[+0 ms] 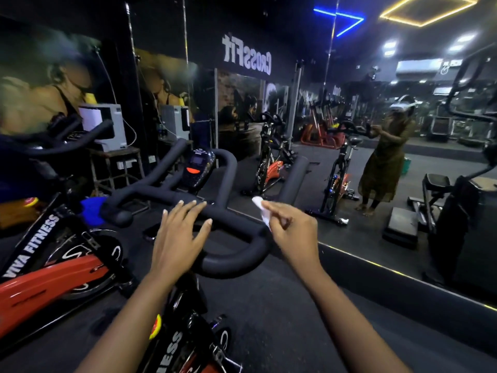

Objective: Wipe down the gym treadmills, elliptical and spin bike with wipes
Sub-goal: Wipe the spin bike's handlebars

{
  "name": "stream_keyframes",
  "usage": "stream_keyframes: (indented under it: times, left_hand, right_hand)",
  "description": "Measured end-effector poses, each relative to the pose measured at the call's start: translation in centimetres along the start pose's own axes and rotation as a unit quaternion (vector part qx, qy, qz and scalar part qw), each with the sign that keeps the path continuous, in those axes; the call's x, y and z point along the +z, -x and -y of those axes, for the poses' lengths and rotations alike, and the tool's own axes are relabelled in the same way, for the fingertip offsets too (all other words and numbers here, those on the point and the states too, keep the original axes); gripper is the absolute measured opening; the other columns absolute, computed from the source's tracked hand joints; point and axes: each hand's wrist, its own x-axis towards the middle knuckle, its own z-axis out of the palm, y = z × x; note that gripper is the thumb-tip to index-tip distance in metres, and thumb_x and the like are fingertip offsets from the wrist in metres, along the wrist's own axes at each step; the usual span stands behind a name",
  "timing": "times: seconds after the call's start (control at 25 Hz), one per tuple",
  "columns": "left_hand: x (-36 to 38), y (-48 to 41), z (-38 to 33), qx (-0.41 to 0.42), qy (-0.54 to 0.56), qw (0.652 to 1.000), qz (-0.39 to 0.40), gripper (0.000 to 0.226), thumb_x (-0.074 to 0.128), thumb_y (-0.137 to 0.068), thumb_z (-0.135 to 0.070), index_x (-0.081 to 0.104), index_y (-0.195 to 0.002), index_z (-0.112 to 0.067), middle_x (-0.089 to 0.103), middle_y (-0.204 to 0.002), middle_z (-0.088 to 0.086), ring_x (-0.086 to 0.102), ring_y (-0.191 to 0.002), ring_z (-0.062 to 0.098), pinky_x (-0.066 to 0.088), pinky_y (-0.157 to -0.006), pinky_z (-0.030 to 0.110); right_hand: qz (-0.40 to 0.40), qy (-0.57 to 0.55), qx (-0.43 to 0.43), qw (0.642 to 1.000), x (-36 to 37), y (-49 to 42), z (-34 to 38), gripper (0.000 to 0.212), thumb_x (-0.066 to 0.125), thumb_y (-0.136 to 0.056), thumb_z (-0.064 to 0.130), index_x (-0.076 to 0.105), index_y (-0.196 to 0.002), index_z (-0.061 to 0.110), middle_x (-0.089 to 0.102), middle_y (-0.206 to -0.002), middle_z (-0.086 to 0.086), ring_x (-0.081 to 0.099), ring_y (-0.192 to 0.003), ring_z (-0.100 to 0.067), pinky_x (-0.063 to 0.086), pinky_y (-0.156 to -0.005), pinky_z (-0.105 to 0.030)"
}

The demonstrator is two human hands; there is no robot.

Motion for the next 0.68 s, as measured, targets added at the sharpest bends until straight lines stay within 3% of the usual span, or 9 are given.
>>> stream_keyframes:
  times: [0.08, 0.2, 0.32, 0.44, 0.56, 0.68]
  left_hand:
    - [-0.7, -1.2, 0.1, -0.041, -0.007, 0.999, 0.036, 0.057, 0.04, -0.095, -0.051, 0.04, -0.143, -0.021, 0.038, -0.151, 0.003, 0.023, -0.144, 0.023, 0.012, -0.118, 0.044]
    - [-0.1, -1.5, -0.6, -0.034, -0.098, 0.989, 0.106, 0.083, 0.001, -0.079, -0.072, 0.018, -0.15, -0.034, 0.018, -0.158, -0.008, 0.008, -0.147, 0.017, 0.004, -0.118, 0.042]
    - [0.0, -1.8, -0.4, -0.039, -0.129, 0.979, 0.15, 0.064, 0.016, -0.092, -0.067, 0.015, -0.15, -0.04, 0.01, -0.16, -0.011, 0.001, -0.148, 0.017, 0.006, -0.119, 0.042]
    - [-0.2, -1.8, -0.4, -0.029, -0.144, 0.976, 0.161, 0.058, 0.025, -0.095, -0.061, 0.018, -0.149, -0.04, 0.012, -0.16, -0.01, 0.002, -0.148, 0.018, 0.01, -0.119, 0.041]
    - [0.1, -1.7, -0.4, -0.035, -0.146, 0.978, 0.146, 0.058, 0.026, -0.095, -0.06, 0.018, -0.149, -0.04, 0.013, -0.16, -0.01, 0.004, -0.148, 0.019, 0.01, -0.119, 0.04]
    - [0.1, -1.6, -0.5, -0.046, -0.14, 0.98, 0.132, 0.069, 0.012, -0.084, -0.065, 0.021, -0.148, -0.041, 0.015, -0.159, -0.01, 0.007, -0.148, 0.018, 0.011, -0.118, 0.038]
  right_hand:
    - [0.045, 0.027, -0.042, 0.998, 2.5, -3.7, 0.6, 0.031, 0.059, -0.076, -0.007, 0.073, -0.099, 0.007, 0.073, -0.093, -0.006, 0.057, -0.087, 0.004, 0.036, -0.078, 0.003]
    - [0.111, 0.085, -0.099, 0.985, 6.7, -9.1, 1.2, 0.033, 0.057, -0.079, -0.007, 0.071, -0.105, 0.007, 0.072, -0.1, -0.009, 0.064, -0.085, -0.008, 0.04, -0.08, -0.007]
    - [0.168, 0.156, -0.179, 0.957, 11.1, -14.7, 0.9, 0.036, 0.051, -0.081, -0.005, 0.068, -0.111, 0.007, 0.066, -0.116, -0.012, 0.061, -0.108, -0.028, 0.045, -0.095, -0.032]
    - [0.22, 0.25, -0.194, 0.923, 14.6, -17.8, -0.3, 0.038, 0.049, -0.086, 0.004, 0.063, -0.12, 0.012, 0.058, -0.128, -0.012, 0.056, -0.115, -0.031, 0.044, -0.096, -0.04]
    - [0.201, 0.285, -0.217, 0.912, 15.7, -16.7, -2.2, 0.041, 0.045, -0.089, 0.006, 0.055, -0.128, 0.01, 0.057, -0.129, -0.012, 0.056, -0.112, -0.032, 0.047, -0.092, -0.04]
    - [0.124, 0.281, -0.341, 0.888, 14.7, -13.7, -3.7, 0.044, 0.039, -0.079, 0.007, 0.063, -0.114, -0.001, 0.064, -0.113, -0.016, 0.064, -0.098, -0.032, 0.057, -0.07, -0.035]
